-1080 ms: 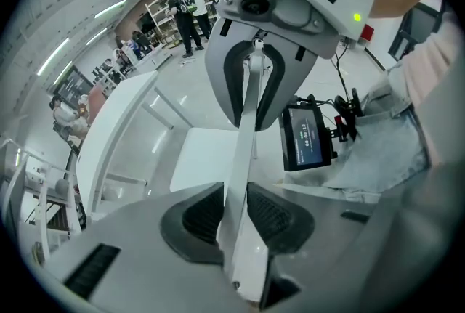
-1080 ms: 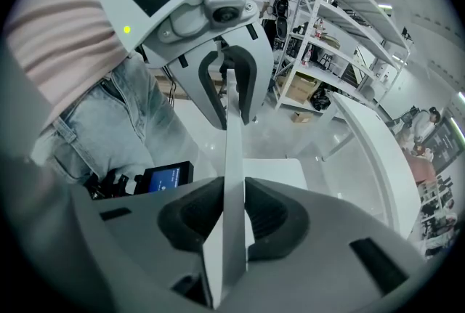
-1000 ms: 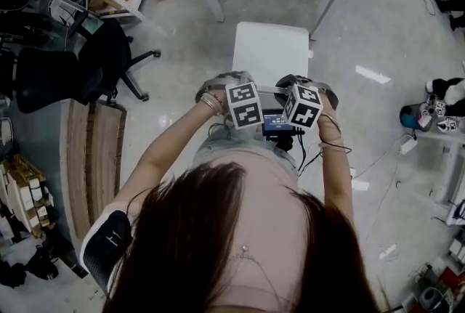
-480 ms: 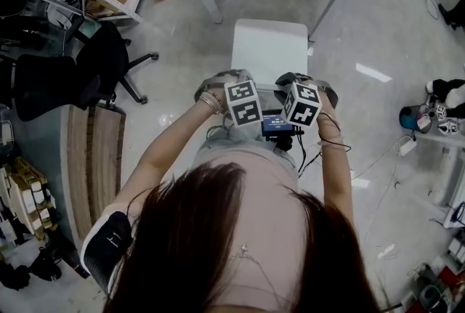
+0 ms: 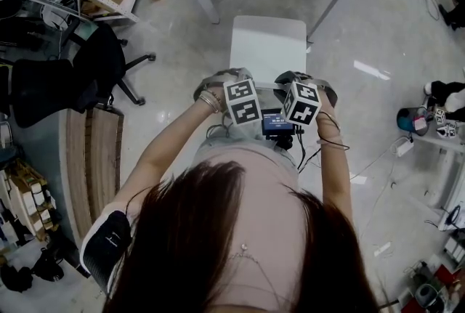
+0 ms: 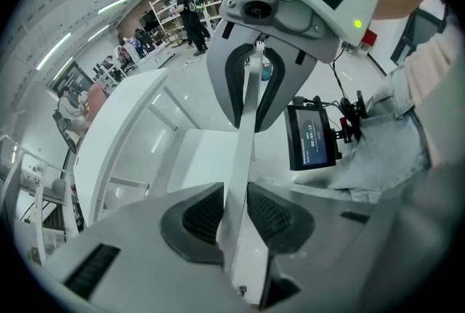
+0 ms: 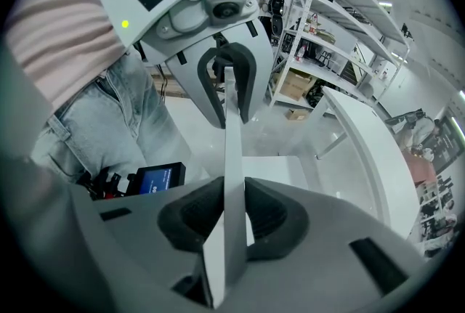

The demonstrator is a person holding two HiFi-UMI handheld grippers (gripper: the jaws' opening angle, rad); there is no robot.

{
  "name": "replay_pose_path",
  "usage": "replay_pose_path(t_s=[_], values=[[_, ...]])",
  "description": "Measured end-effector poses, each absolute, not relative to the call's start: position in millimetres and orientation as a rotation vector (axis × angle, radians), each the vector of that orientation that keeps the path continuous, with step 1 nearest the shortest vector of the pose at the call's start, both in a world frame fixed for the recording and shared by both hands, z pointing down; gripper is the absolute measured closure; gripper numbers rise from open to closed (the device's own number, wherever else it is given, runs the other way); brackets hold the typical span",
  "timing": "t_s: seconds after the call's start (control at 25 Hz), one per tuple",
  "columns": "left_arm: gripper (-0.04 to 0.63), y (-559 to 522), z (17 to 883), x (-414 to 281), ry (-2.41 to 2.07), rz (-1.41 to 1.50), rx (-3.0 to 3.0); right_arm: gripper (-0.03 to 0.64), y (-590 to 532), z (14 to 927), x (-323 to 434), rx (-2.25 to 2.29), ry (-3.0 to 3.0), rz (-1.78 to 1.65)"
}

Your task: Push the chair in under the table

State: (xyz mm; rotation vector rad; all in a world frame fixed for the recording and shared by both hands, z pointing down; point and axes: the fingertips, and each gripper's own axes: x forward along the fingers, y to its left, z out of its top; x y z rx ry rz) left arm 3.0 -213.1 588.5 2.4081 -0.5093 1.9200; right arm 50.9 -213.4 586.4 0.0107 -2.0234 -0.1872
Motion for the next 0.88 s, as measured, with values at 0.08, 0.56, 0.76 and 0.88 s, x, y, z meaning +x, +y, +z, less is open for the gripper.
replay_pose_path(t_s=[0.08,0.56,0.76,0.88], values=[[0.492,-222.5,588.3,1.4,-0.504,1.918,2.406,0.522,-222.9,586.4,49.4,0.007,-2.026,-0.177],[0.491,-280.5,590.3,-11.5,-0.462,1.904,2.401,0.523,-278.9,587.7,35.7,-0.016,-2.04,-0.132],[0.491,-313.0,592.2,-10.8,-0.467,1.901,2.416,0.525,-311.4,589.9,36.3,0.008,-2.035,-0.138],[0.491,-334.6,592.9,-11.3,-0.471,1.908,2.422,0.526,-333.3,590.7,36.1,0.023,-2.029,-0.142]])
